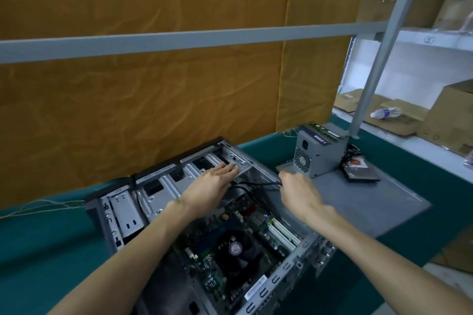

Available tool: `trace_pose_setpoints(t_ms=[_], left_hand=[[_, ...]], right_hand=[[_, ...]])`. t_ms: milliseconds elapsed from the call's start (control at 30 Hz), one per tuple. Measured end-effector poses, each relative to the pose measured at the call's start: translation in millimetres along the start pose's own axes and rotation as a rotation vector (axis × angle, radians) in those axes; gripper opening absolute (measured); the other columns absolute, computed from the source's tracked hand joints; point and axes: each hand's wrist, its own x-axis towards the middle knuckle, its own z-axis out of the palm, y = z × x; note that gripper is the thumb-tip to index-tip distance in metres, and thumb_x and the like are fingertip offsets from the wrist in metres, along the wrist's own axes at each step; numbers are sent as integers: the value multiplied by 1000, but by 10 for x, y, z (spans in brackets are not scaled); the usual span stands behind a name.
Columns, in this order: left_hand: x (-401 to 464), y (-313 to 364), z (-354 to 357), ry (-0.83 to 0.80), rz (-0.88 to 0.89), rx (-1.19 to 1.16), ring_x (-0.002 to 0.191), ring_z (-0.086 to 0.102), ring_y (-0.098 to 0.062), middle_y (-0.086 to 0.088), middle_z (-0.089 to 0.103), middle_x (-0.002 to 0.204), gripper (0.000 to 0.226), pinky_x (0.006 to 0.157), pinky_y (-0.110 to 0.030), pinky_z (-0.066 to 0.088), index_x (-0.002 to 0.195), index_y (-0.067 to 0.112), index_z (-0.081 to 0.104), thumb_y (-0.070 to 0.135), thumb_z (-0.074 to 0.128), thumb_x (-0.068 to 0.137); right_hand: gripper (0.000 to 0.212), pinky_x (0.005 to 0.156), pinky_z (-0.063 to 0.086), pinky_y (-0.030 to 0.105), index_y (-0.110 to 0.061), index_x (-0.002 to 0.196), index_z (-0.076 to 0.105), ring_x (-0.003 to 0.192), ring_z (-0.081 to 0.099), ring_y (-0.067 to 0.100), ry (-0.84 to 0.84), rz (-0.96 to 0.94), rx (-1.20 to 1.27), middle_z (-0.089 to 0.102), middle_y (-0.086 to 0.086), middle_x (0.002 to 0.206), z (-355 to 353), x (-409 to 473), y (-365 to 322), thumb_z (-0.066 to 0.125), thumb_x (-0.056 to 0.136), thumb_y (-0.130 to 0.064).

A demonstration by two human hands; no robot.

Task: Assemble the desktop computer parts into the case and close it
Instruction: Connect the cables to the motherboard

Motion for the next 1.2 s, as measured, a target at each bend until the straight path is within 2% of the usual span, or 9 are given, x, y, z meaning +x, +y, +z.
trace_pose_setpoints(t_ms=[233,367,433,533,633,733,900,1033,1200], left_hand=[[167,-28,38,15,140,0,155,19,-14,8,29,165,50,126,-32,20,158,23,35,24,45,109],[151,117,18,110,124,21,144,42,-18,3,50,153,43,120,-33,33,148,21,53,23,53,105],[64,241,8,228,90,71,128,54,-20,4,63,137,34,109,-37,42,134,22,66,23,58,101],[-107,272,-120,423,-199,97,118,54,-26,1,64,124,24,100,-43,42,118,23,73,23,62,96],[-311,132,-339,393,-610,69,123,43,-37,-11,53,134,34,104,-48,37,130,19,63,23,55,97],[-523,47,-444,299,-776,110,127,37,-40,-15,42,141,39,107,-47,32,136,14,53,22,54,98],[-708,2,-525,228,-973,46,127,38,-44,-21,38,139,46,109,-48,30,139,17,40,28,56,98],[-730,-43,-611,243,-919,-57,120,52,-41,-16,60,129,39,104,-48,41,131,17,50,20,60,93],[-626,176,-611,320,-692,-456,103,59,-27,-8,59,117,34,81,-37,49,127,10,47,12,58,95]], right_hand=[[23,61,47,36,-6,113,55,80,64,30,-23,85,-50,70,14,98,28,-220,43,50,94,6],[11,58,53,36,-7,111,55,73,67,27,28,40,10,69,9,87,37,-289,75,53,102,-14],[20,57,57,38,-10,112,52,67,67,24,66,-4,32,68,5,83,49,-314,80,48,106,-28],[28,51,54,35,-12,123,45,66,68,23,125,-63,-22,67,4,88,64,-333,63,43,107,-34],[40,54,48,32,-12,135,38,82,69,27,221,-144,-163,59,9,114,79,-299,-31,47,104,-35],[37,59,50,34,-14,129,42,94,66,29,244,-194,-251,53,12,121,94,-216,-223,52,99,-34],[48,59,54,33,-13,140,33,83,69,28,200,-145,-278,57,15,124,127,-109,-275,52,101,-32],[47,54,44,31,-15,138,32,84,69,28,182,-155,-279,55,14,126,161,-147,-219,52,100,-36],[48,58,45,30,-15,138,33,89,66,27,175,-152,-176,53,13,127,141,-147,-200,52,100,-38]])
